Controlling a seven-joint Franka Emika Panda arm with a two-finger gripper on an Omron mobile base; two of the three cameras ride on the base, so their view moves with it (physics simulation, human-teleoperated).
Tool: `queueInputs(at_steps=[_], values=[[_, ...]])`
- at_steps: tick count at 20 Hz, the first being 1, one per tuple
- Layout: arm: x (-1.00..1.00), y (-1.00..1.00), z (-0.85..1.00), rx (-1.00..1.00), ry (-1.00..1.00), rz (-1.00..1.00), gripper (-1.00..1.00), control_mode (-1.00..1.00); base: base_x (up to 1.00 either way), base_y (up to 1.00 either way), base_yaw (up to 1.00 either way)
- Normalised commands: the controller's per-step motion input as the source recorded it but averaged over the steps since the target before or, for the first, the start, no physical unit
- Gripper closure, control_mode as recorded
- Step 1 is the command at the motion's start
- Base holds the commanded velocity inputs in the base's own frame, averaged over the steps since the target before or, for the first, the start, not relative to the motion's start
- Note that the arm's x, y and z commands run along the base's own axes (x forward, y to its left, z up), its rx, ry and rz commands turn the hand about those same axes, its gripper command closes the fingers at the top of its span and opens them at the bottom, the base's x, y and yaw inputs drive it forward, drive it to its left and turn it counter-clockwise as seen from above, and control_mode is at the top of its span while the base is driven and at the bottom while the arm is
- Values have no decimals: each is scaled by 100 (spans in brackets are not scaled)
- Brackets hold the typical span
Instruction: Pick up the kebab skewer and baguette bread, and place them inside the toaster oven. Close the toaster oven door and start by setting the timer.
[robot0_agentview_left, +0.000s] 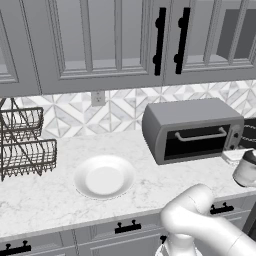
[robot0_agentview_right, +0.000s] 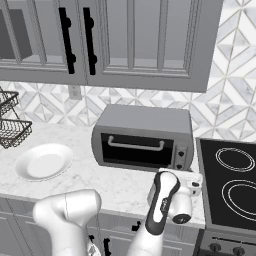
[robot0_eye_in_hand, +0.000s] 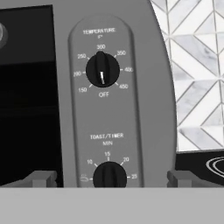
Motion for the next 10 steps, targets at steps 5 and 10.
queueInputs(at_steps=[5,10], values=[[4,0,0,0,0,0,-100,-100,0,0,0],[0,0,0,0,0,0,-100,-100,0,0,0]])
